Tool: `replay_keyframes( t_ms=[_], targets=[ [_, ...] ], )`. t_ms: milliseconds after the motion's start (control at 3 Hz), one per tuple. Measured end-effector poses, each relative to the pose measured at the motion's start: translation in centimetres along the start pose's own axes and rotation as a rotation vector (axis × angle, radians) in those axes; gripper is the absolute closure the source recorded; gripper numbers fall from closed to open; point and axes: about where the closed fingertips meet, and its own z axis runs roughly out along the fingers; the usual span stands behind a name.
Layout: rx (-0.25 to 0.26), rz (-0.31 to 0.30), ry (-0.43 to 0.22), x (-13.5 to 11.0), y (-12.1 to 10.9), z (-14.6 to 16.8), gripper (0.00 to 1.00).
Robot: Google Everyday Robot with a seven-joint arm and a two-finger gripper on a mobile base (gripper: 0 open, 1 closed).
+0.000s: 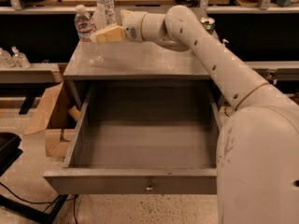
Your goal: Place water bottle into top drawer
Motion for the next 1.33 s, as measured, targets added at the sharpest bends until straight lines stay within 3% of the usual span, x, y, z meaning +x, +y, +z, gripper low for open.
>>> replay_keyframes(
  t_ms=[333, 667, 1333],
  targets=[
    [-0.016, 0.016, -0.083, -1.6, 1.1, 1.2, 0.0],
    [-0.029, 0.021, -0.115, -2.5, 3.3, 2.1, 0.0],
    [-0.037, 0.031, -0.058, -0.2, 5.7, 5.1, 0.0]
  ],
)
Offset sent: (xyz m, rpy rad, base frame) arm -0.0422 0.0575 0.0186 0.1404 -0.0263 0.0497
